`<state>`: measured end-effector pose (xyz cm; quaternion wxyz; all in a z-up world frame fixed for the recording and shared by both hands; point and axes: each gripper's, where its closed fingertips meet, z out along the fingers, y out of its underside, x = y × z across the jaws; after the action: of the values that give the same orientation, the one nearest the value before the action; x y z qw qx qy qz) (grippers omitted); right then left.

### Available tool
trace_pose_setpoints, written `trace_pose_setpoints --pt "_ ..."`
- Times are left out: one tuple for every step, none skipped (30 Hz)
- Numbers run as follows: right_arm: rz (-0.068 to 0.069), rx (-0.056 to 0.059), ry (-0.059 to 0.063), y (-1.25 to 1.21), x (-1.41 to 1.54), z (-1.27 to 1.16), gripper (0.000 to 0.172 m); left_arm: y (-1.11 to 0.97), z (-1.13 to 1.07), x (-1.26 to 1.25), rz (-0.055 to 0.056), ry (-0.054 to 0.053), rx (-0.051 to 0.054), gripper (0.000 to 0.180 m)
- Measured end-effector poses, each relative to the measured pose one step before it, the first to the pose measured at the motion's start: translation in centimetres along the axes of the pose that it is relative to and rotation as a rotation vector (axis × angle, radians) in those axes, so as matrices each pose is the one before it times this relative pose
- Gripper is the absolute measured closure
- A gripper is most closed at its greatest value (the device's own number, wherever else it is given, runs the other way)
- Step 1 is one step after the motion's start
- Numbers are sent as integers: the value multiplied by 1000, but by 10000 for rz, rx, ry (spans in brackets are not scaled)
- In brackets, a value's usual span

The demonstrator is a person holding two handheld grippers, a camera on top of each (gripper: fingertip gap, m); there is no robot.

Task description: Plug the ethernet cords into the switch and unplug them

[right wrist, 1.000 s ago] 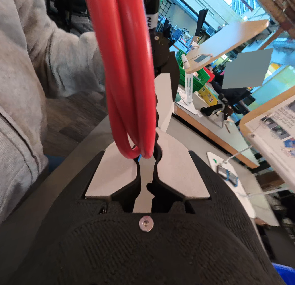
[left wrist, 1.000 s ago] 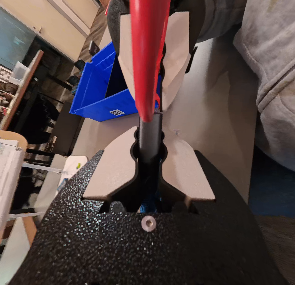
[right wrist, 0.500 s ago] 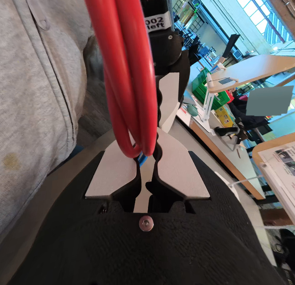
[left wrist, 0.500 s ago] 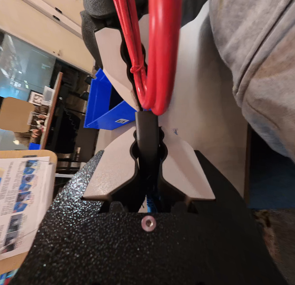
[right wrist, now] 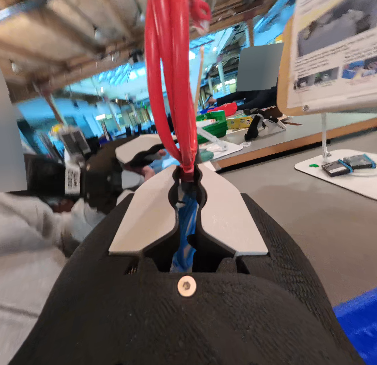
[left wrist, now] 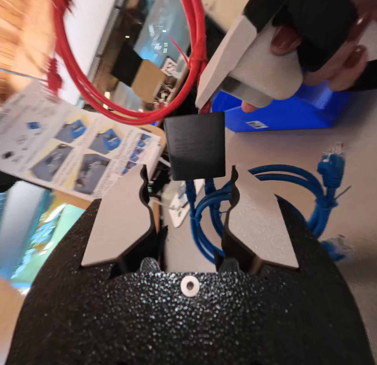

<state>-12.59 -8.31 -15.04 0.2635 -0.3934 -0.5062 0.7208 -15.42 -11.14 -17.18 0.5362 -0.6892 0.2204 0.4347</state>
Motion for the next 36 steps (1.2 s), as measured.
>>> trace_pose_setpoints --pt "493 289 112 -477 269 384 160 -244 57 -568 362 -518 -19 103" --pt "372 287 69 -420 123 416 159 -237 130 -496 427 -494 -6 103" --pt "322 290 -11 -388 -21 419 159 -175 228 -311 429 -387 -18 103" --pt "308 262 -72 -317 -102 430 160 -167 313 27 311 -165 -2 104" --pt "278 185 31 -193 58 445 159 -102 370 78 110 -118 -29 104" --pt "250 102 23 -66 114 440 159 -76 318 98 8 -50 -4 105" --pt "245 44 -38 21 95 399 160 54 317 104 -88 46 -56 106" --pt "150 -42 -24 124 131 309 159 248 300 -108 -244 22 -168 103" --pt "-38 -73 -6 147 121 229 160 418 278 -99 -412 142 -256 100" --pt "-110 28 -13 18 62 105 160 569 250 -20 -635 286 -329 95" --pt "-67 32 -39 -25 13 25 160 489 187 -6 -815 359 -213 91" --pt "-66 61 -32 -88 4 -15 160 346 92 120 -886 506 -74 87" --pt "-43 117 -26 -160 15 -37 160 219 31 212 -920 601 28 83" --pt "19 96 -66 -111 -40 5 160 126 0 94 -913 510 68 79" --pt "7 3 -69 19 -47 66 159 134 11 -114 -671 303 29 78" --pt "-28 -96 -87 195 -124 145 160 166 66 -238 -314 111 -16 78" --pt "-29 -149 -182 296 -304 195 161 252 161 -197 -72 15 -93 80" --pt "-14 -157 -192 344 -368 201 159 249 204 16 23 41 -117 82" --pt "-16 -110 -108 312 -289 157 160 181 210 329 50 163 -112 84" --pt "-37 -65 -45 220 -164 85 160 126 120 559 75 288 -117 92" --pt "-71 -48 -51 110 -103 -3 160 135 27 37 110 -62 -96 102" --pt "-154 -120 -79 105 -112 -70 160 114 -126 -396 308 -261 -22 113" --pt "-291 -206 -34 162 -29 -86 160 89 -97 22 61 138 -55 114" --pt "-441 -276 -5 224 13 -130 160 257 -27 270 -16 392 -248 114" --pt "-577 -264 -13 152 7 -236 160 314 9 399 -2 528 -306 114" --pt "-680 -174 85 -74 70 -420 158 382 17 420 -67 610 -293 114" --pt "-835 -234 215 -129 215 -568 153 565 58 390 -235 700 -366 114" --pt "-1023 -381 288 0 306 -640 149 666 63 304 -333 733 -370 114" --pt "-1107 -379 360 43 377 -674 146 723 89 182 -445 731 -370 114" --pt "-1187 -281 362 -9 338 -680 144 717 113 138 -518 753 -380 114" --pt "-1335 -220 344 -36 229 -582 141 658 188 270 -601 870 -383 114" --pt "-1505 -248 268 38 60 -440 139 492 294 527 -716 1022 -281 114" --pt "-1689 -346 155 165 -159 -248 136 462 394 759 -784 1145 -290 114" --pt "-1797 -427 110 295 -259 -68 134 435 477 769 -766 1096 -288 114" --pt "-1843 -412 -129 339 -622 99 131 460 496 713 -659 995 -332 114" --pt "-1765 -410 -344 355 -944 235 129 531 500 590 -488 826 -407 114"
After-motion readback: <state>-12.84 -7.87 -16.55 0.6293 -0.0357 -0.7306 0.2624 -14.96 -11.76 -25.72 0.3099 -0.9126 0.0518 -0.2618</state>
